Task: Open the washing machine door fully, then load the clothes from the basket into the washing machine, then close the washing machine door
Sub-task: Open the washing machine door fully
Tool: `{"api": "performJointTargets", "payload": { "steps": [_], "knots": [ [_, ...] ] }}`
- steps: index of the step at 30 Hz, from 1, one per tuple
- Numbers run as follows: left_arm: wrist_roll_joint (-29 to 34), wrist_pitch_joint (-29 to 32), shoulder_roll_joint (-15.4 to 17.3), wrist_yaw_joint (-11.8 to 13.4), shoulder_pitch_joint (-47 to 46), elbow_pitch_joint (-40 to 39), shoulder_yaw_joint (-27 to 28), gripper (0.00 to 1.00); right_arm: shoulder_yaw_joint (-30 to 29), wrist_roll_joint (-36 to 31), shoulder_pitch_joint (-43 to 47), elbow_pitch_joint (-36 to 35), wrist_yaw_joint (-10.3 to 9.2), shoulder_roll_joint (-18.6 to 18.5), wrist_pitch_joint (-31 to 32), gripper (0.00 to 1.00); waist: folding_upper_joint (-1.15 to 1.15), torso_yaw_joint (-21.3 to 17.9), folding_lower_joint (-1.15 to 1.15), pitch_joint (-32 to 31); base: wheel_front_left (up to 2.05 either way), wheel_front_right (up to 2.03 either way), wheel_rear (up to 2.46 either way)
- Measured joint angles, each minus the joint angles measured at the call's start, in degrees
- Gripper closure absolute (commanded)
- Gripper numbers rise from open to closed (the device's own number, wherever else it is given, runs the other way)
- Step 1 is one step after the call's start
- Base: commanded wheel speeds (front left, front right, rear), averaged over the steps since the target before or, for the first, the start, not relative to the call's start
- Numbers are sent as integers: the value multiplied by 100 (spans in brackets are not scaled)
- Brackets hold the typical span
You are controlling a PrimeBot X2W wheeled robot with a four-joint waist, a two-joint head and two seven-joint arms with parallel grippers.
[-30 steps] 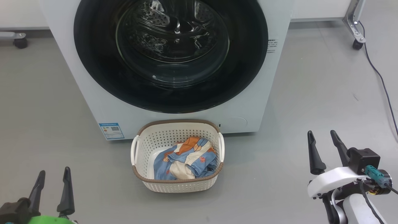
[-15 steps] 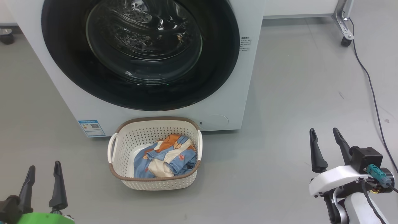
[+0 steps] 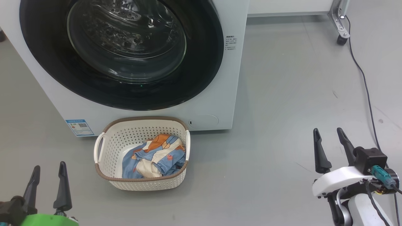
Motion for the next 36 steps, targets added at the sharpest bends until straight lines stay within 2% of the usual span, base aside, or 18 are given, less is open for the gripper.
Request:
{"api": "performJointTargets", "payload": {
  "steps": [36],
  "knots": [
    [90, 0, -5, 0, 41, -100, -196, 0, -153, -91, 68, -1, 66, 100, 0, 0, 0, 57, 0, -31, 5, 5, -11]
  ]
}}
